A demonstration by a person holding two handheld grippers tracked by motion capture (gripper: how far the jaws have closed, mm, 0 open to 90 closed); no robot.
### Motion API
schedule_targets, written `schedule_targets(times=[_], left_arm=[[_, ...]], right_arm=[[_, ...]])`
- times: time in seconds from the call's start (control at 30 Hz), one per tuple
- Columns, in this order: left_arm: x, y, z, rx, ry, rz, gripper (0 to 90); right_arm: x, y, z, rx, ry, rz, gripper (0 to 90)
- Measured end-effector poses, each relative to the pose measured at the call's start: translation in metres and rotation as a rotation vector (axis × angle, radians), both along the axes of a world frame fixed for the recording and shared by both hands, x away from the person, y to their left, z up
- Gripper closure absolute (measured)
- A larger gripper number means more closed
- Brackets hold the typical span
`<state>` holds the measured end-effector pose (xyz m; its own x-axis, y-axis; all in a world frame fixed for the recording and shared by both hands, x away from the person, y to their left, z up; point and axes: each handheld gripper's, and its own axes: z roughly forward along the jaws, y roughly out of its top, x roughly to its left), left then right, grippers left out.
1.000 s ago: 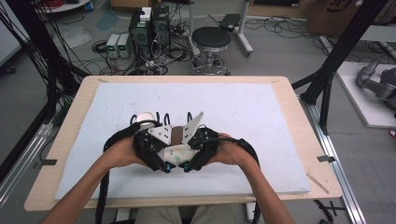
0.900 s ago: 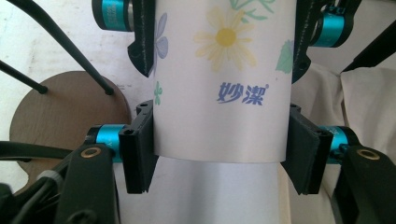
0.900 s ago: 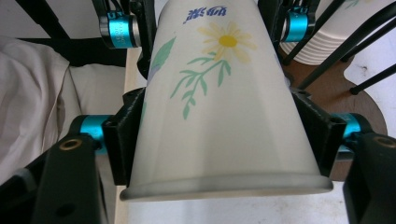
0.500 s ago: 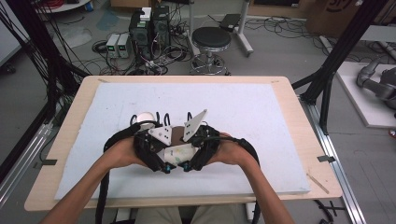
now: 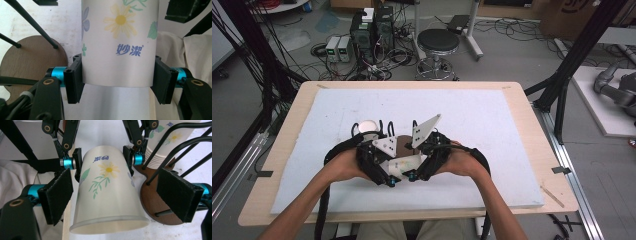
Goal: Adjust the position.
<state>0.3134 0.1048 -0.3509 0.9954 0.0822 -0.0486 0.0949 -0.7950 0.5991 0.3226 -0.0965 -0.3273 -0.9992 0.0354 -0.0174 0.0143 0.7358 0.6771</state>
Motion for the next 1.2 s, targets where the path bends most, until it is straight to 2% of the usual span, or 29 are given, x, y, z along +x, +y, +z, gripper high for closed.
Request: schedule_targets(times=[0.17, 0.27, 0.3, 0.4, 0.63, 0.67, 0.73, 0.9, 1.03, 1.2], left_arm=[[-0.001, 0.003, -0.002, -0.02, 0.001, 0.005, 36.1], [-0.001, 0.009, -0.005, -0.06, 0.002, 0.022, 36.2], [-0.001, 0.011, -0.006, -0.074, 0.005, 0.027, 36.1], [-0.001, 0.016, -0.009, -0.126, 0.007, 0.048, 36.1], [-0.001, 0.028, -0.013, -0.219, 0.003, 0.07, 36.1], [-0.002, 0.029, -0.013, -0.221, 0.004, 0.078, 36.2], [-0.001, 0.032, -0.016, -0.232, 0.006, 0.077, 36.1], [0.001, 0.038, -0.02, -0.291, 0.022, 0.089, 36.1], [0.002, 0.042, -0.023, -0.351, 0.021, 0.081, 36.2], [0.003, 0.046, -0.025, -0.418, 0.019, 0.101, 36.1]], right_arm=[[0.0, -0.003, 0.003, 0.024, -0.005, -0.001, 14.5], [0.0, -0.009, 0.005, 0.073, 0.002, -0.006, 14.5], [0.002, -0.015, 0.004, 0.107, 0.012, -0.015, 14.5], [0.002, -0.019, 0.003, 0.124, 0.014, -0.026, 14.6], [0.002, -0.028, 0.001, 0.158, 0.012, -0.045, 14.5], [0.001, -0.03, 0.001, 0.168, 0.017, -0.048, 14.5], [0.002, -0.032, 0.001, 0.175, 0.01, -0.054, 14.5], [0.002, -0.037, -0.001, 0.203, 0.017, -0.062, 14.5], [0.003, -0.042, -0.003, 0.224, 0.017, -0.074, 14.6], [0.003, -0.045, -0.006, 0.243, 0.021, -0.077, 14.6]])
